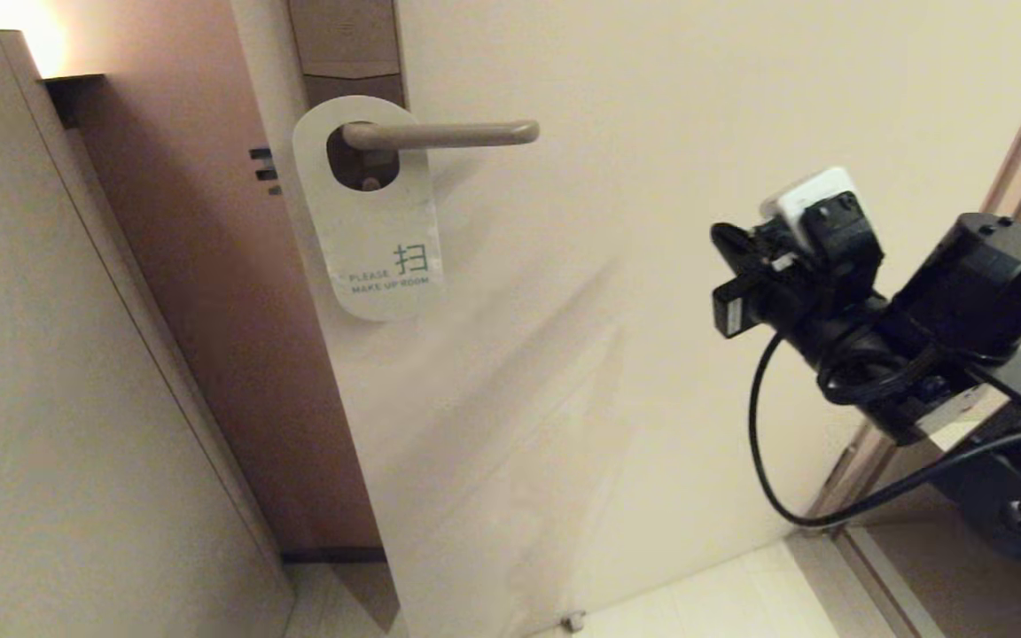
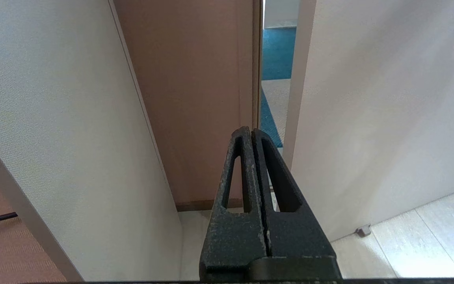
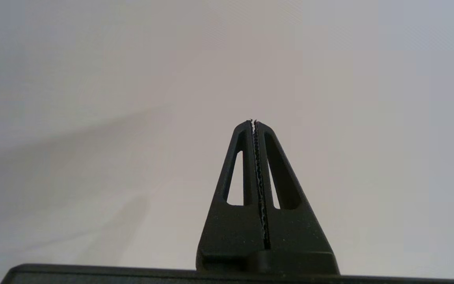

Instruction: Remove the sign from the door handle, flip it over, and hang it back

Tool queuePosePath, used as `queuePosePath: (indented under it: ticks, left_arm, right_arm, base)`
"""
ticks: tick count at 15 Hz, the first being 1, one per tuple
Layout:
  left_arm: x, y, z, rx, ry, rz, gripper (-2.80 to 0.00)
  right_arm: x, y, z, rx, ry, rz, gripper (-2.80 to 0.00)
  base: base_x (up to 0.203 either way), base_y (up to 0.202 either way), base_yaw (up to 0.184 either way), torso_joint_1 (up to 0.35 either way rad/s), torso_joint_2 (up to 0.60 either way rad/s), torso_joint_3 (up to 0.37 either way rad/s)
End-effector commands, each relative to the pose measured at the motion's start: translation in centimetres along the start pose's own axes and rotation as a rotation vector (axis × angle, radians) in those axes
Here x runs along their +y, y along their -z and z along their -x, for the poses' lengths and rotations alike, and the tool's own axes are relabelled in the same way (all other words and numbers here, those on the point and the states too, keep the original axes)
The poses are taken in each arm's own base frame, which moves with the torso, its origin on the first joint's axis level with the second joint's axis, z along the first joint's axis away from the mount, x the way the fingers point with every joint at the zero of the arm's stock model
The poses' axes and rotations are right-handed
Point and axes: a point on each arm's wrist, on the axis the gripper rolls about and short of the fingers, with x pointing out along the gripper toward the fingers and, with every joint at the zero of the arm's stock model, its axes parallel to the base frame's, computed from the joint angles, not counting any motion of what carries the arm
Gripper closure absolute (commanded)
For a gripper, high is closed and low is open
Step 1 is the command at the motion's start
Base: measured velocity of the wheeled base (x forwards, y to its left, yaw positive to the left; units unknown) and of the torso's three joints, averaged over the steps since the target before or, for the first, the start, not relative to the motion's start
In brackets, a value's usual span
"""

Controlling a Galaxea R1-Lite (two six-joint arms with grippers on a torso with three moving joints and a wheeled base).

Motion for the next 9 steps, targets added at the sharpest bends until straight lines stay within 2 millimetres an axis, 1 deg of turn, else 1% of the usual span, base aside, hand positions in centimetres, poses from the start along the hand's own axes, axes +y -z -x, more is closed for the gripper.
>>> queuePosePath:
  ticks: [1, 2, 3, 4, 6, 9]
  left_arm:
    - [0.0, 0.0, 0.0, 0.0, 0.0, 0.0, 0.0]
    - [0.0, 0.0, 0.0, 0.0, 0.0, 0.0, 0.0]
    - [0.0, 0.0, 0.0, 0.0, 0.0, 0.0, 0.0]
    - [0.0, 0.0, 0.0, 0.0, 0.0, 0.0, 0.0]
    - [0.0, 0.0, 0.0, 0.0, 0.0, 0.0, 0.0]
    - [0.0, 0.0, 0.0, 0.0, -0.001, 0.0, 0.0]
  right_arm:
    - [-3.9, 0.9, 1.0, 0.032, 0.118, 0.004, 0.0]
    - [-5.6, 1.7, 1.7, 0.064, 0.171, -0.003, 0.0]
    - [-6.6, 2.4, 3.0, 0.095, 0.199, -0.023, 0.0]
    - [-7.0, 2.9, 4.4, 0.12, 0.212, -0.045, 0.0]
    - [-7.2, 3.7, 7.7, 0.173, 0.224, -0.063, 0.0]
    - [-6.6, 4.1, 13.0, 0.216, 0.221, -0.092, 0.0]
  base:
    - [0.0, 0.0, 0.0, 0.0, 0.0, 0.0]
    - [0.0, 0.0, 0.0, 0.0, 0.0, 0.0]
    - [0.0, 0.0, 0.0, 0.0, 0.0, 0.0]
    - [0.0, 0.0, 0.0, 0.0, 0.0, 0.0]
    - [0.0, 0.0, 0.0, 0.0, 0.0, 0.0]
    - [0.0, 0.0, 0.0, 0.0, 0.0, 0.0]
